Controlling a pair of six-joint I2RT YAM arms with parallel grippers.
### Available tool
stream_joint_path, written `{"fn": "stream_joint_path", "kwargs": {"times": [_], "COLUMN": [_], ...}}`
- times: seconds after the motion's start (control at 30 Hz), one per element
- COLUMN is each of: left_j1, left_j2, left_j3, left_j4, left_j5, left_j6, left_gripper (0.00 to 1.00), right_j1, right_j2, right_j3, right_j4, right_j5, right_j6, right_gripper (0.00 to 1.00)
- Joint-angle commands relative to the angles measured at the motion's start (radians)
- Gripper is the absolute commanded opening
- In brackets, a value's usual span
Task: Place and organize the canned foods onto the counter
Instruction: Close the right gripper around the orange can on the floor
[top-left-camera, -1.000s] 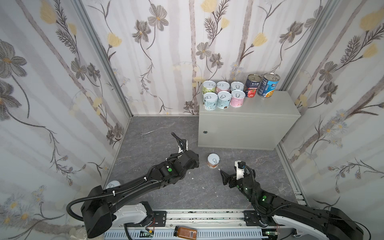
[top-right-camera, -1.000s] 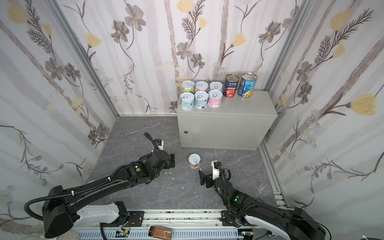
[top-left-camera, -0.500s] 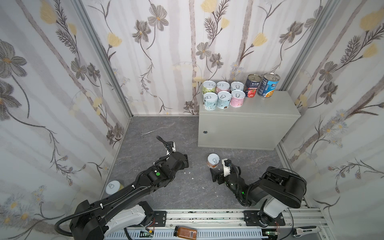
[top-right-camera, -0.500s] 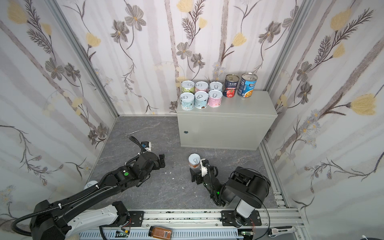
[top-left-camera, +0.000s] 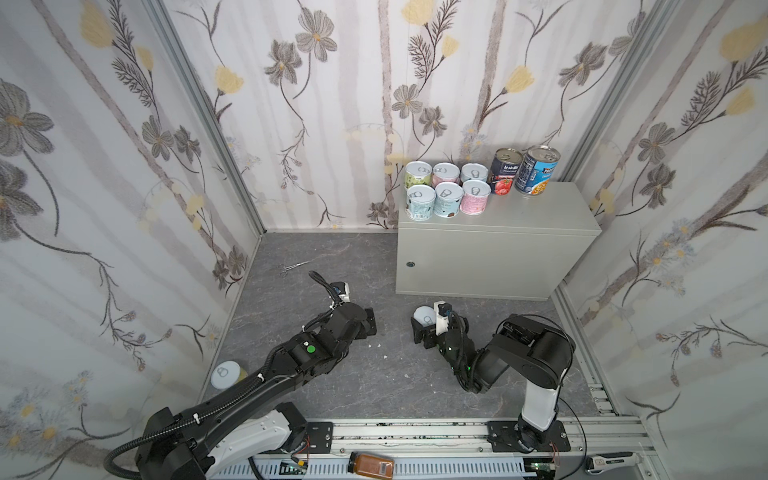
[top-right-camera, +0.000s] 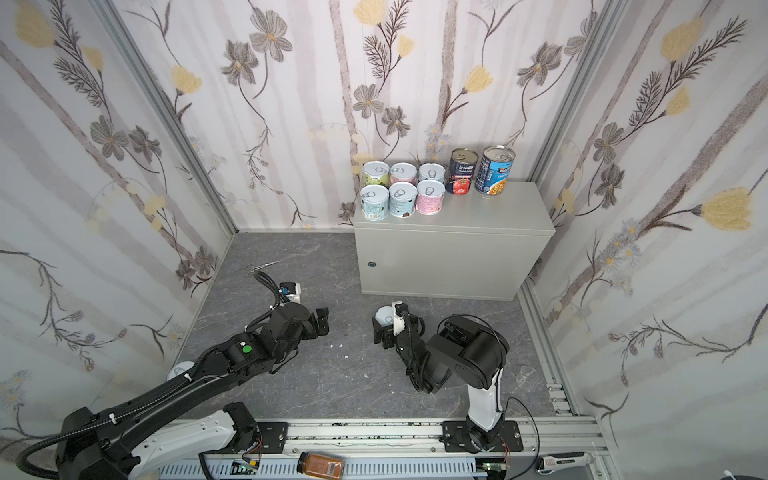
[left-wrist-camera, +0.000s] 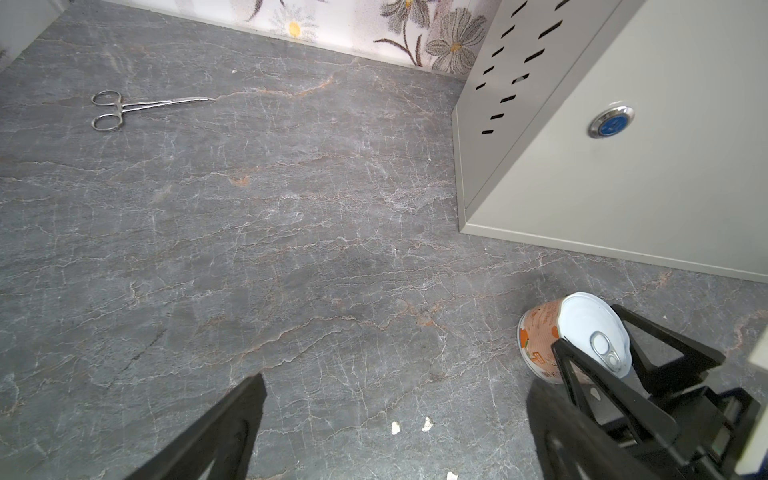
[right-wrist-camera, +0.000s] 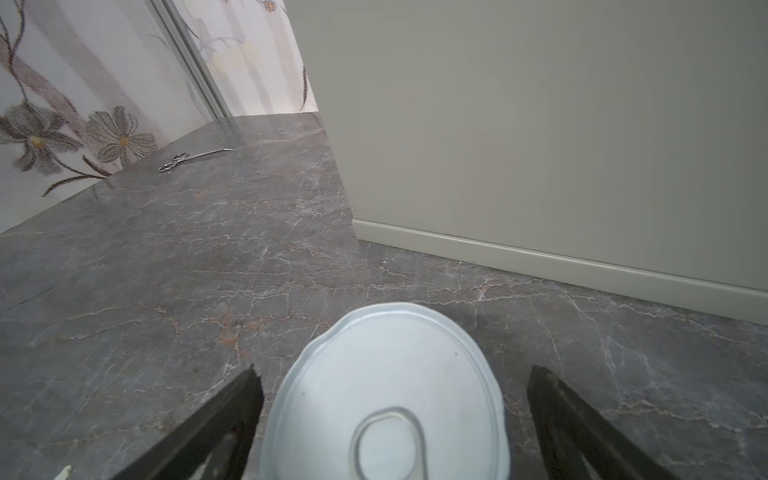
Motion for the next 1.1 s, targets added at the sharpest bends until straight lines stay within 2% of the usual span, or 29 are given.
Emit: {"fn": "stream_joint_path", "kwargs": {"times": [0.0,0.23,0.53,0.63,0.8,0.97,1.07], "left_j1": [0.005,0.013,0.014,0.014,0.014,0.014,0.015], "left_j2": [0.002,0.002,0.0,-0.007,-0.014,-0.012,-0.014], "left_j3": [0.012,0.02,0.034,0.034,0.037,0.05,0.057], "left_j4": [0.008,0.007,0.006,0.005,0.004,0.004,0.004], "left_j5": [-0.012,-0.009,-0.005,-0.004,-0.007,-0.001,0.005], "left_j6": [0.006,0.013,0.018,0.02,0.018,0.018,0.018], "left_gripper": [1.0,1.0,1.0,1.0,1.0,1.0,1.0], "right_j1": [-0.003,-0.01,-0.002,0.027,0.072,0.054,0.018], "right_j2": [0.029,0.075,0.032,-0.022,-0.225,-0.587,-0.824], "right_j3": [0.041,0.098,0.093,0.086,0.05,0.082,0.106], "right_j4": [-0.048,-0.123,-0.184,-0.234,-0.374,-0.838,-1.075], "right_j5": [-0.033,-0.035,0.012,0.048,0.103,0.116,0.064], "right_j6": [-0.019,-0.007,-0.012,-0.033,-0.035,0.006,0.009], "right_gripper": [1.0,0.97,0.74,0.7,0.69,0.73,0.72]}}
